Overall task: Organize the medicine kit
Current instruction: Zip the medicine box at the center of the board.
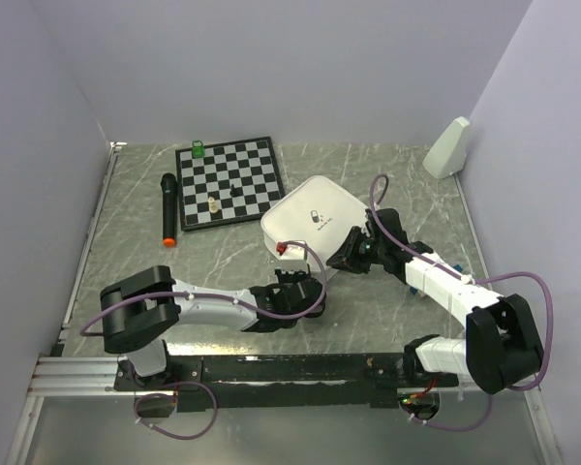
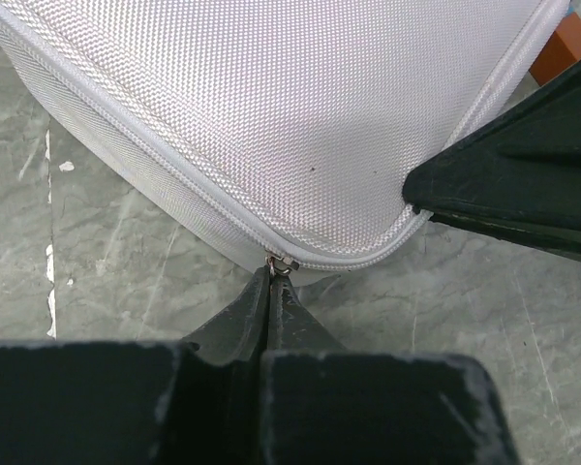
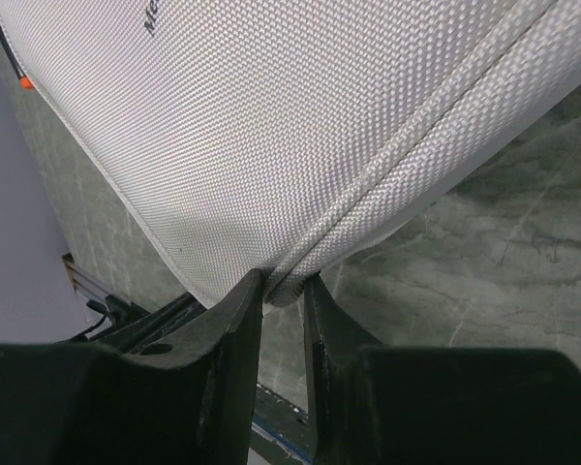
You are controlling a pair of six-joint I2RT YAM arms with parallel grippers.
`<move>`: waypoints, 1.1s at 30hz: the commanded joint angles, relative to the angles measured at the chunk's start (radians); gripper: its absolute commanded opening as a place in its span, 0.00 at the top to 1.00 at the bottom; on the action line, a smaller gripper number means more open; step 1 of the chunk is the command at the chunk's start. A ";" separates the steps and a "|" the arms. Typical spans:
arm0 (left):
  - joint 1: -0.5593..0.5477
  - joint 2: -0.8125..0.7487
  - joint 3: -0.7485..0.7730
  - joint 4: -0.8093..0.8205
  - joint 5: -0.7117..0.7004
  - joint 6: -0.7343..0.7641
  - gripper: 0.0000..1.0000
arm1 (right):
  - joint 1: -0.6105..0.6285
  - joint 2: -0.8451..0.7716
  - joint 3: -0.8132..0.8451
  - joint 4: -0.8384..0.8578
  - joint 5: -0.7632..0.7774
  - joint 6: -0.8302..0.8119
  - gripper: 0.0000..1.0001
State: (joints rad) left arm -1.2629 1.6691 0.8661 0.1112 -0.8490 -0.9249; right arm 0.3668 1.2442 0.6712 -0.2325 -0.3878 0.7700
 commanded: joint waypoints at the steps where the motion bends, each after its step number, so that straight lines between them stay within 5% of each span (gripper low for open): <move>1: 0.016 0.018 0.010 -0.027 -0.074 -0.008 0.99 | 0.023 -0.009 0.013 -0.027 -0.057 -0.009 1.00; 19: 0.040 -0.114 -0.177 0.119 -0.127 0.018 0.99 | 0.023 -0.032 0.013 -0.041 -0.045 -0.023 1.00; 33: 0.209 -0.173 -0.254 0.142 -0.082 -0.002 0.99 | -0.014 -0.098 -0.028 -0.083 -0.040 -0.078 1.00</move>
State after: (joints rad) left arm -1.1164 1.5341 0.6289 0.3038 -0.8612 -0.9329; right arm 0.3790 1.2037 0.6643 -0.2741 -0.4259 0.7315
